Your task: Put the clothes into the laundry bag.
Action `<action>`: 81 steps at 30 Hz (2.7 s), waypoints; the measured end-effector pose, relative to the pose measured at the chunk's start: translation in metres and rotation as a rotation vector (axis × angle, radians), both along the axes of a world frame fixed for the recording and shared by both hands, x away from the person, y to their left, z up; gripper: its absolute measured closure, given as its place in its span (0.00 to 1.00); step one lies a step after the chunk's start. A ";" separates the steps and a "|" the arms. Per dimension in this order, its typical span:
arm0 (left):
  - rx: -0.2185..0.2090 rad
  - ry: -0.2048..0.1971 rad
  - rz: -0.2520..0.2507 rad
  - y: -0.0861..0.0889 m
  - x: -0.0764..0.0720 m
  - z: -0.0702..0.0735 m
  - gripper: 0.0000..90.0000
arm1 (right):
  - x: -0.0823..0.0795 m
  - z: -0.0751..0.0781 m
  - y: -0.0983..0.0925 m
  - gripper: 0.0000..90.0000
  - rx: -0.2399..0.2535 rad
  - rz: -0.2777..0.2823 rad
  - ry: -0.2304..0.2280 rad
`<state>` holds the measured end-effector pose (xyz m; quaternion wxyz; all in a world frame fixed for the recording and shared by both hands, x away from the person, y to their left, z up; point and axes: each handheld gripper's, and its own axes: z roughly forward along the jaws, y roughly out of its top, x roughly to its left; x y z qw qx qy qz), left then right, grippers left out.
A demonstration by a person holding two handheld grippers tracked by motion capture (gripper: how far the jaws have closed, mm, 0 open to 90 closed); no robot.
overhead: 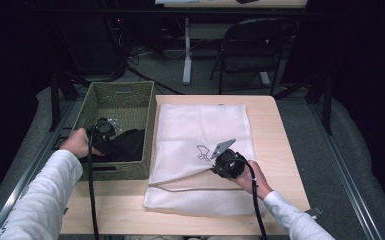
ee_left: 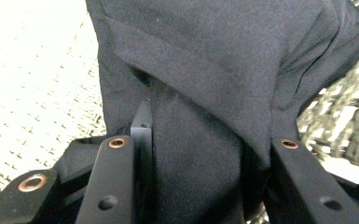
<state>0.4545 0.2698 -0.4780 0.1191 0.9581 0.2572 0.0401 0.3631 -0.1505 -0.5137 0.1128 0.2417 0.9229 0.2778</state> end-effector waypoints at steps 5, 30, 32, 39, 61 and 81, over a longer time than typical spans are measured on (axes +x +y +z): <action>-0.030 -0.020 0.013 0.006 -0.004 0.013 0.67 | 0.000 0.000 0.000 0.96 0.000 0.001 0.000; -0.033 -0.106 0.049 0.009 -0.022 0.081 0.69 | 0.000 -0.001 0.000 0.96 -0.003 0.002 -0.001; -0.031 -0.120 0.055 0.009 -0.022 0.088 0.69 | 0.000 -0.002 0.000 0.96 -0.003 -0.004 0.005; -0.023 -0.140 0.059 0.008 -0.026 0.110 0.69 | 0.000 -0.001 0.000 0.96 -0.004 -0.007 0.006; 0.041 -0.105 0.034 -0.019 -0.076 0.165 0.69 | 0.000 -0.003 0.002 0.97 -0.008 -0.011 -0.001; 0.004 0.054 -0.008 -0.074 -0.127 0.136 0.69 | -0.001 -0.003 0.003 0.97 0.002 -0.014 0.000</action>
